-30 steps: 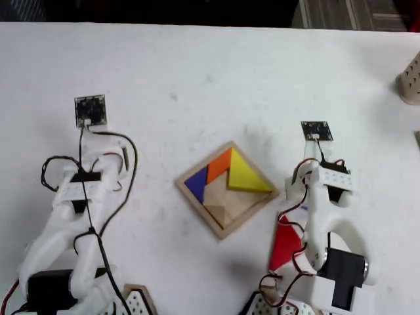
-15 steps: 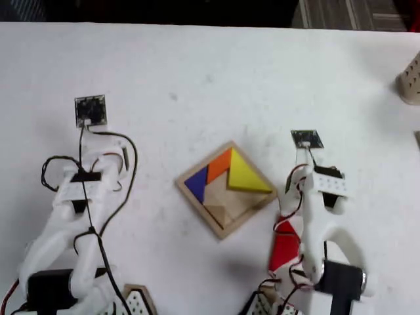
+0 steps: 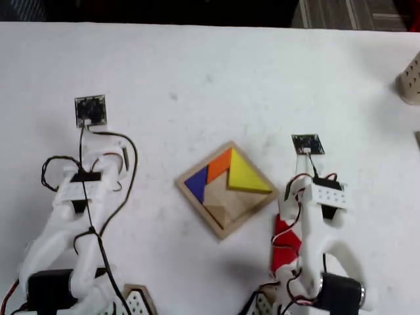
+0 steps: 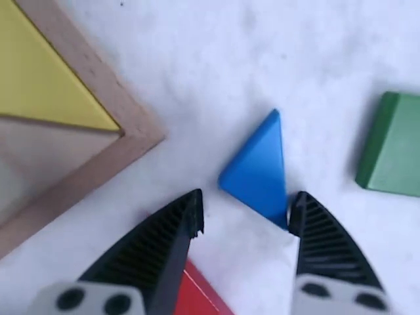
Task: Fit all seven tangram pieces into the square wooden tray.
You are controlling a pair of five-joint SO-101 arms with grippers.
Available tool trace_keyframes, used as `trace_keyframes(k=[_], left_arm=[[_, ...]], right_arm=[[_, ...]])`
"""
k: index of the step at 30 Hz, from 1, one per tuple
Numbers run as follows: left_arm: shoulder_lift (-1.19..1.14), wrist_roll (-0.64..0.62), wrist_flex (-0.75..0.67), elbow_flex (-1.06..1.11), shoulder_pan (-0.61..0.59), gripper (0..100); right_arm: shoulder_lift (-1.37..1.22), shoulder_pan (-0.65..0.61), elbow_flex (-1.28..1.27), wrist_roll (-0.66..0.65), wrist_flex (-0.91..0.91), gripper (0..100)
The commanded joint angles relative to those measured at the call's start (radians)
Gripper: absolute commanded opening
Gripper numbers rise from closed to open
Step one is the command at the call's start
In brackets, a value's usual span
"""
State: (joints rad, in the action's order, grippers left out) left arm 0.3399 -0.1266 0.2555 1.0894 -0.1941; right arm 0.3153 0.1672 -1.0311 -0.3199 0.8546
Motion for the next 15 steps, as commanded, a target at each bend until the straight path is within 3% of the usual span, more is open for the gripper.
trace_keyframes(k=[1, 10, 15], left_arm=[[-0.001, 0.009, -0.02, -0.009, 0.016, 2], [-0.001, 0.009, -0.021, -0.009, 0.016, 2], [-0.001, 0.009, -0.023, -0.009, 0.016, 2]], right_arm=[[-0.051, -0.008, 0.06, -0.005, -0.012, 21.1], [-0.251, -0.002, 0.187, -0.008, -0.01, 20.7], [-0.229, -0.002, 0.18, -0.012, -0.015, 9.3]])
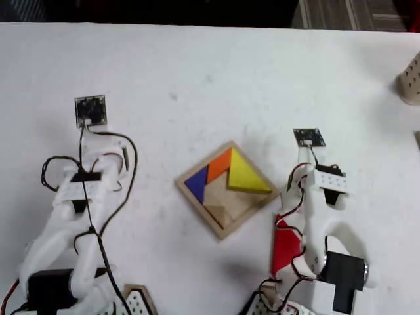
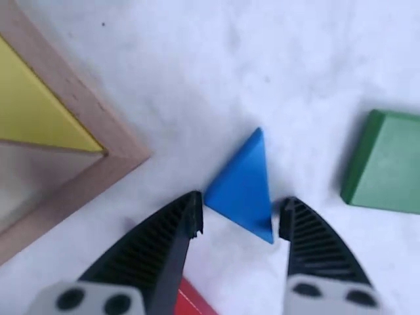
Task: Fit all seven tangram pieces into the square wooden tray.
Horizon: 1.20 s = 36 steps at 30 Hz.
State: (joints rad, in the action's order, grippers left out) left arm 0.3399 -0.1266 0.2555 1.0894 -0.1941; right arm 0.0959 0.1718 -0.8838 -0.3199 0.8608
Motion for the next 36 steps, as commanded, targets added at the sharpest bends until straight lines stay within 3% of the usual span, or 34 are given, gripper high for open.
trace_keyframes(k=[1, 13, 15, 21, 29, 36], left_arm=[[-0.001, 0.009, -0.023, -0.009, 0.016, 2], [-0.001, 0.009, -0.023, -0.009, 0.016, 2], [-0.001, 0.009, -0.025, -0.009, 0.016, 2], [-0.001, 0.009, -0.025, -0.009, 0.016, 2], [-0.001, 0.009, -0.025, -0.009, 0.016, 2], [-0.001, 0.009, -0.025, -0.009, 0.016, 2]], right_arm=[[-0.008, -0.007, 0.032, -0.012, -0.022, 7.6], [-0.004, -0.007, 0.032, -0.005, -0.016, 8.0], [-0.002, -0.012, 0.041, 0.008, 0.005, 12.0], [-0.004, -0.045, 0.158, 0.226, 0.166, 26.7], [-0.016, -0.038, 0.19, 0.267, 0.105, 17.4], [-0.065, -0.013, 0.198, 0.275, 0.073, 17.1]])
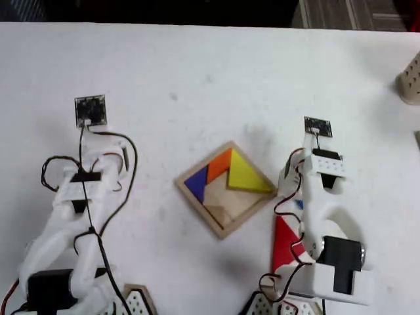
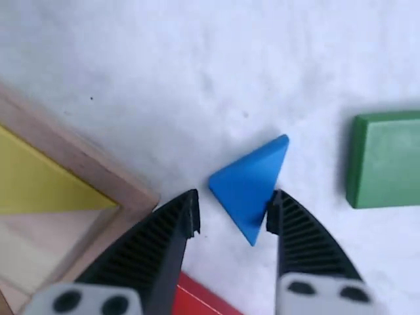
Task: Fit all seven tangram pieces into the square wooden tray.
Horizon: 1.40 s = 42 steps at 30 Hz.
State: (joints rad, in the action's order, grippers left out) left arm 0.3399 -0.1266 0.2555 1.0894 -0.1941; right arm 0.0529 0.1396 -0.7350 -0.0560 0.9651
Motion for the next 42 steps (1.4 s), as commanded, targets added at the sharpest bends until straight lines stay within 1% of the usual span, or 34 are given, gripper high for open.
trace_keyframes(k=[1, 3, 9, 13, 24, 30, 38, 42], left_arm=[[-0.001, 0.009, -0.025, -0.009, 0.016, 2], [-0.001, 0.009, -0.025, -0.009, 0.016, 2], [-0.001, 0.009, -0.025, -0.009, 0.016, 2], [-0.001, 0.009, -0.025, -0.009, 0.016, 2], [-0.001, 0.009, -0.025, -0.008, 0.016, 2], [-0.001, 0.009, -0.025, -0.009, 0.016, 2], [-0.001, 0.009, -0.025, -0.009, 0.016, 2], [-0.001, 0.009, -0.025, -0.009, 0.016, 2]], right_arm=[[-0.042, 0.018, 0.049, 0.011, -0.05, 17.3], [-0.068, 0.015, 0.051, 0.012, -0.082, 17.2], [-0.071, 0.008, 0.094, 0.115, -0.085, 17.3], [-0.081, -0.005, 0.094, 0.118, -0.087, 17.3], [-0.13, 0.041, 0.063, 0.107, -0.093, 16.8], [-0.127, 0.041, 0.06, 0.106, -0.131, 6.5], [-0.12, 0.042, 0.063, 0.106, -0.128, 6.3], [-0.05, 0.039, 0.063, 0.106, -0.108, 6.3]])
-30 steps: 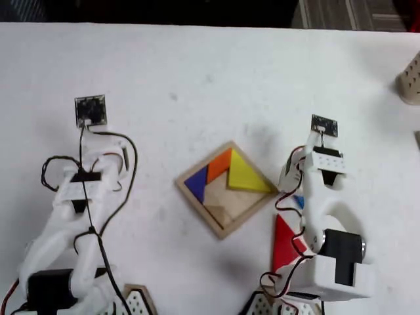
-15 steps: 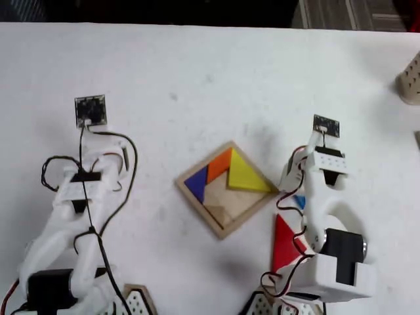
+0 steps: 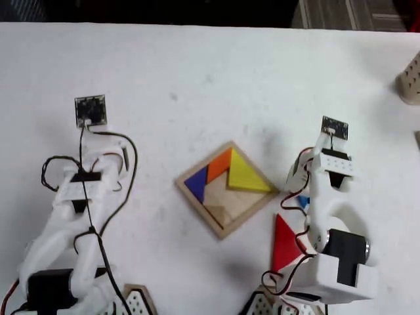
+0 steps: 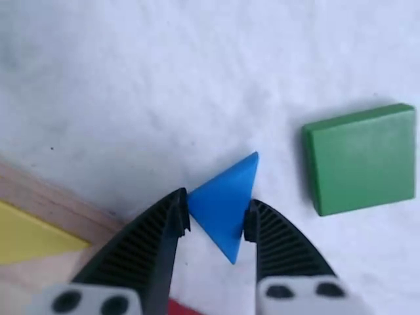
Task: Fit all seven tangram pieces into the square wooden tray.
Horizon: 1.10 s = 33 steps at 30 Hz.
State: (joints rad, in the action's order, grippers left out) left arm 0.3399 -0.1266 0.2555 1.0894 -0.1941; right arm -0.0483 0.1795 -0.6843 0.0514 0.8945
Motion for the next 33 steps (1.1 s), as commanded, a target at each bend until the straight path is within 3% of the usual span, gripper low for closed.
trace_keyframes(k=[1, 13, 17, 23, 29, 33], left_arm=[[-0.001, 0.009, -0.025, -0.009, 0.016, 2], [-0.001, 0.009, -0.025, -0.009, 0.016, 2], [-0.001, 0.009, -0.025, -0.009, 0.016, 2], [-0.001, 0.009, -0.025, -0.014, 0.008, 2], [-0.001, 0.009, -0.026, -0.017, -0.03, 2], [-0.001, 0.009, -0.025, -0.034, -0.058, 2]], right_arm=[[0.076, -0.004, 0.012, -0.002, -0.022, 6.3], [0.248, -0.131, 0.008, -0.008, 0.044, 6.2], [0.285, -0.237, 0.008, -0.089, 0.067, 6.2], [0.375, -0.455, 0.008, -0.104, 0.074, 6.6], [0.406, -0.679, 0.009, -0.296, 0.062, 6.7], [0.384, -0.727, 0.008, -0.382, -0.01, 6.7]])
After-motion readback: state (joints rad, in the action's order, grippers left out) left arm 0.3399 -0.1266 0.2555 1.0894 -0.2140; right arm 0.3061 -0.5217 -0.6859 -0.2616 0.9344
